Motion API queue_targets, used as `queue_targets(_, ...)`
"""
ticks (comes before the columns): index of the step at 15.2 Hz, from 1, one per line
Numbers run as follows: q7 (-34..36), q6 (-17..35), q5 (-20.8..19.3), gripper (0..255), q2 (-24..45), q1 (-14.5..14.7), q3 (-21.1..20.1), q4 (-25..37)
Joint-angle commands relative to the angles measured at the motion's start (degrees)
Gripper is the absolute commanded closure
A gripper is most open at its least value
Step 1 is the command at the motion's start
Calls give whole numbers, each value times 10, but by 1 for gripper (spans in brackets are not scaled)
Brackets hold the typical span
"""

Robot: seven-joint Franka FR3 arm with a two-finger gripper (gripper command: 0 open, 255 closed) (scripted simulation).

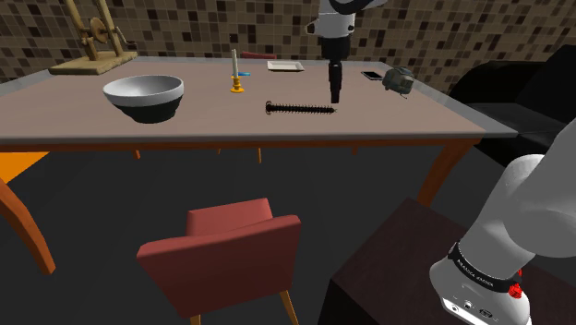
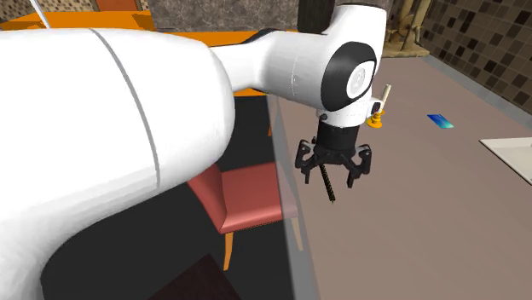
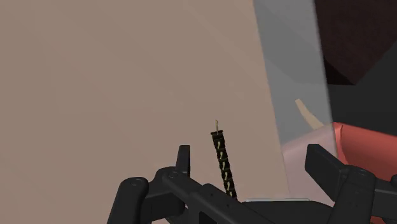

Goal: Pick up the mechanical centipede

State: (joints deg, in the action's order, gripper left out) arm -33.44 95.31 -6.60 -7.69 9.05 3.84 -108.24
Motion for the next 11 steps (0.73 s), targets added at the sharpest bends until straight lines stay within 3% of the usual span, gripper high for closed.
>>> queue_targets(1, -29, -3, 4, 0, 36, 8, -5, 41)
queue_targets(5, -83, -11, 10, 0, 109, 23, -18, 131)
queue_targets(11, -82, 27, 9, 0, 111, 23, -19, 95)
